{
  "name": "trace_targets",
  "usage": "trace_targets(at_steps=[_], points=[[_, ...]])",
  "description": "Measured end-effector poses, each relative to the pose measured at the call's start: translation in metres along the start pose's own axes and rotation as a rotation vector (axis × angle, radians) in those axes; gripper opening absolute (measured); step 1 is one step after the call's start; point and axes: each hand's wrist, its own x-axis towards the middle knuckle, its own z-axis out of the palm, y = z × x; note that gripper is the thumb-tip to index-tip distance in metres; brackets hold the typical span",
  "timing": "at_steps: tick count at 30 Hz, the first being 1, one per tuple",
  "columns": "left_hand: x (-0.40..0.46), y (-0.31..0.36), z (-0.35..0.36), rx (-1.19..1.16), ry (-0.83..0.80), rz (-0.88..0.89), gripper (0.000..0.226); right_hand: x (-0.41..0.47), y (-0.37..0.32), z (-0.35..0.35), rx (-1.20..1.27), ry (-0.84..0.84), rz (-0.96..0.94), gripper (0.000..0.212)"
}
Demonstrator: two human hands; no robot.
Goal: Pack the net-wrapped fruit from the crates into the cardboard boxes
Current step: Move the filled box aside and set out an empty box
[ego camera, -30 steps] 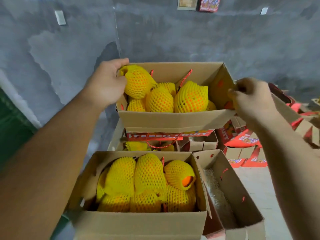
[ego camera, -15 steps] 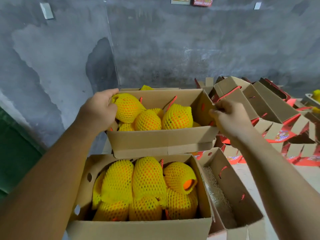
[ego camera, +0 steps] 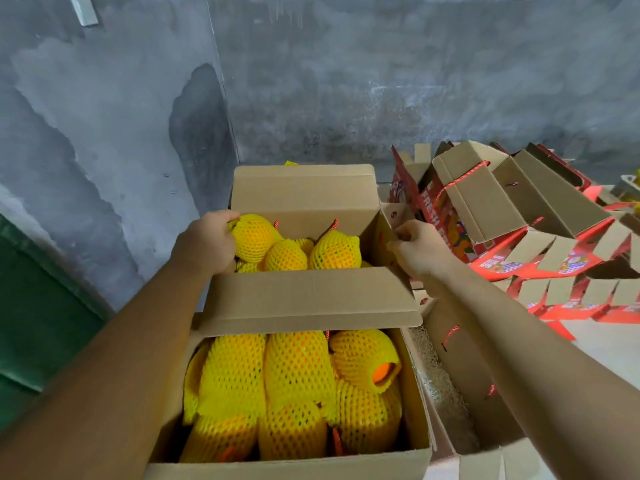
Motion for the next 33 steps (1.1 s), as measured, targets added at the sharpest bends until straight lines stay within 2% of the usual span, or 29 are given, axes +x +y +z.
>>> trace_targets(at_steps=[2, 5, 9, 11, 14, 16, 19, 21, 22, 24, 26, 27, 28, 30, 32, 33], points=[[0.000, 0.002, 0.003, 0.045, 0.029, -0.005, 0.048, 0.002, 0.003, 0.000, -0.052, -0.018, -0.033, 0.013], [-0.002, 0.005, 0.001, 0.034, -0.025, -0.051, 0.050, 0.001, 0.007, -0.004, -0.087, -0.050, -0.073, 0.012], [-0.008, 0.020, -0.009, 0.045, -0.155, -0.133, 0.061, -0.021, 0.016, -0.017, 0.194, -0.141, -0.012, 0.021], [-0.016, 0.031, -0.017, 0.086, -0.164, -0.123, 0.064, -0.036, 0.029, -0.022, 0.256, -0.066, 0.003, 0.018], [-0.042, 0.053, -0.027, 0.136, -0.110, 0.023, 0.055, -0.065, 0.062, -0.019, 0.219, 0.095, 0.016, 0.010], [-0.071, 0.079, -0.024, 0.106, -0.076, 0.117, 0.047, -0.089, 0.082, -0.012, 0.191, 0.140, 0.040, 0.014], [-0.124, 0.136, -0.001, 0.072, -0.086, 0.264, 0.043, -0.130, 0.105, 0.005, 0.036, 0.115, 0.025, 0.014], [-0.161, 0.175, 0.024, 0.058, -0.139, 0.382, 0.041, -0.154, 0.117, 0.013, -0.061, 0.042, 0.020, 0.012], [-0.178, 0.191, 0.037, 0.047, -0.164, 0.440, 0.039, -0.164, 0.123, 0.013, -0.134, -0.021, 0.028, 0.018], [-0.209, 0.214, 0.066, 0.007, -0.226, 0.527, 0.036, -0.181, 0.142, 0.009, -0.366, -0.210, 0.054, 0.036], [-0.234, 0.224, 0.095, 0.005, -0.249, 0.599, 0.035, -0.196, 0.163, -0.002, -0.606, -0.374, 0.084, 0.070], [-0.245, 0.226, 0.109, -0.009, -0.254, 0.624, 0.035, -0.202, 0.172, -0.007, -0.676, -0.427, 0.079, 0.083], [-0.253, 0.228, 0.124, -0.041, -0.272, 0.640, 0.035, -0.207, 0.181, -0.013, -0.676, -0.444, 0.083, 0.087], [-0.267, 0.232, 0.153, -0.112, -0.352, 0.633, 0.033, -0.214, 0.197, -0.024, -0.617, -0.409, 0.100, 0.083], [-0.271, 0.233, 0.189, -0.119, -0.439, 0.587, 0.033, -0.213, 0.217, -0.040, -0.776, -0.352, 0.013, 0.052], [-0.271, 0.231, 0.208, -0.073, -0.460, 0.576, 0.035, -0.212, 0.228, -0.053, -0.812, -0.330, -0.003, 0.043]])
